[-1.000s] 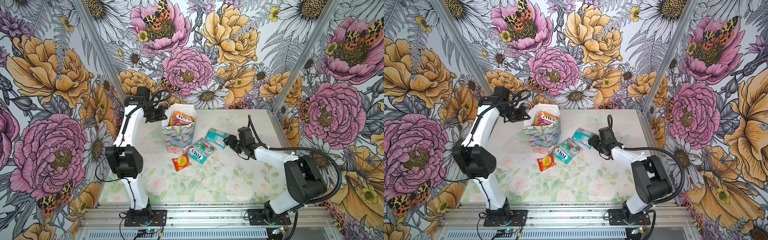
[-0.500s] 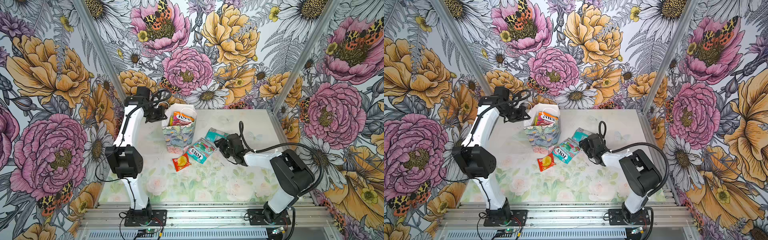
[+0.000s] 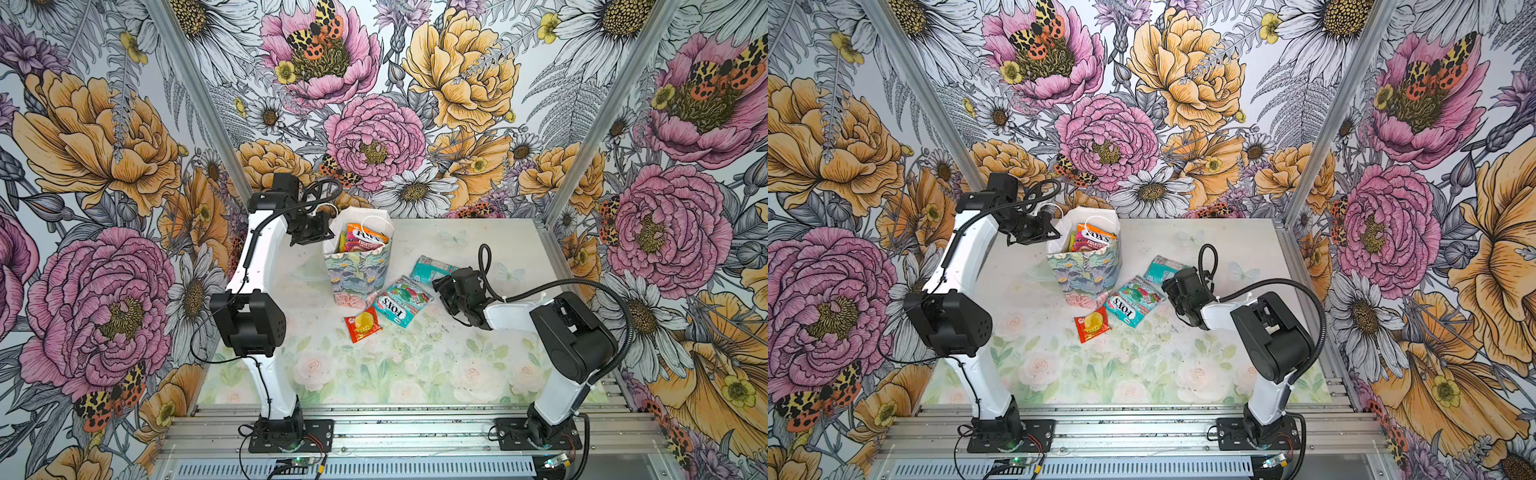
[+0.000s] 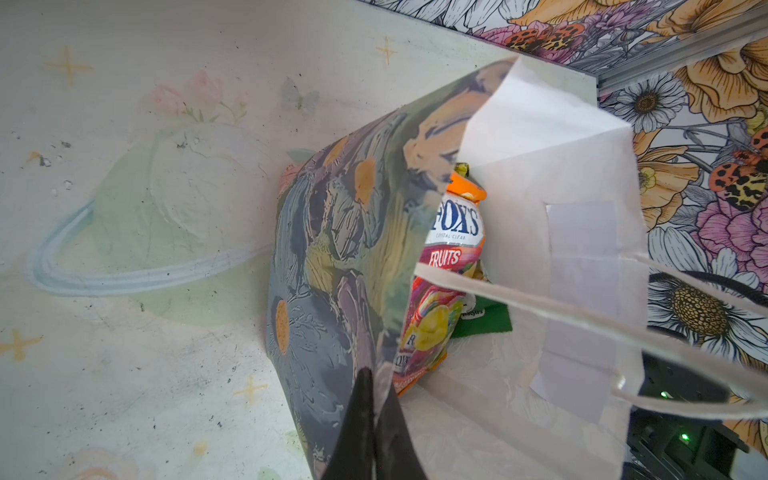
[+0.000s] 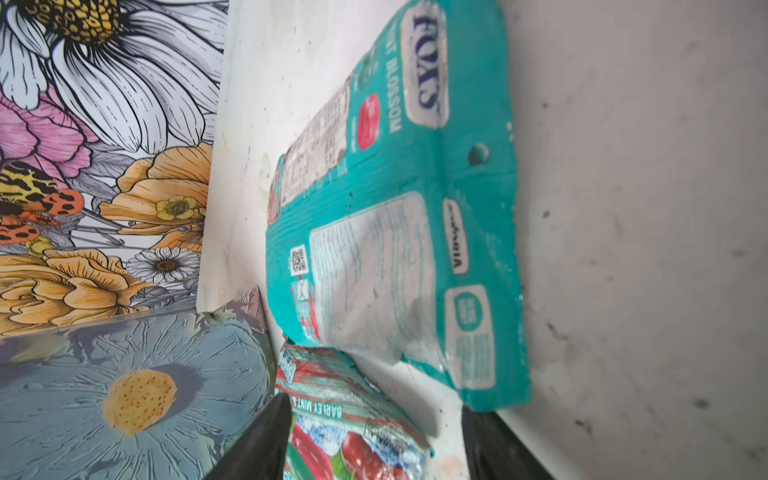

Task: Place the snacks into the paper bag
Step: Rotate the snack at the top-center of the table.

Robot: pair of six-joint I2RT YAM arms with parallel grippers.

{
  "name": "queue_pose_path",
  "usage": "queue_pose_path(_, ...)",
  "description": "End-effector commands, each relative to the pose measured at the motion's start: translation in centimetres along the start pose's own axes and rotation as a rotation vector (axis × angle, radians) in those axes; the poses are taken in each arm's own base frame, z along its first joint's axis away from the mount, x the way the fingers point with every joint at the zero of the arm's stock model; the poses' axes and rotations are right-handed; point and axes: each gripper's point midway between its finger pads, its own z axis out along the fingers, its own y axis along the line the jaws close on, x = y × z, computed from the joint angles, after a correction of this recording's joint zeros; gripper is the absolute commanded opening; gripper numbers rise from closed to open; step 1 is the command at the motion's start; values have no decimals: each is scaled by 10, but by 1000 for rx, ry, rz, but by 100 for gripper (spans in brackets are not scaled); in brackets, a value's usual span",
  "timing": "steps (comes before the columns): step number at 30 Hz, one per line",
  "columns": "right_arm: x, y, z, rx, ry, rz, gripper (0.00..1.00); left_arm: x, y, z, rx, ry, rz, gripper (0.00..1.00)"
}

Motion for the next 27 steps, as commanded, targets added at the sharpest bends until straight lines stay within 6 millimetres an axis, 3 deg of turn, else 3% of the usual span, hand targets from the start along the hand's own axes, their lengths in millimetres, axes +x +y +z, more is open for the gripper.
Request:
queue_pose_path(1, -19, 1, 7, -17, -58, 24, 66, 4, -9, -13, 40, -9, 12, 0)
queue_pose_path(12, -63, 1, 16, -46, -105, 26, 67, 4, -9, -13, 40, -9, 11, 0)
queue_pose_path(19, -72, 5, 34, -83, -41, 22, 64, 3, -8, -13, 40, -9, 10, 0)
queue_pose_path(22, -75, 3, 40, -78, -25, 12, 57, 3, -8, -14, 40, -11, 10, 0)
queue_pose_path(27, -83, 2, 45, -83, -8, -2, 31, 3, -7, -12, 40, -8, 8, 0)
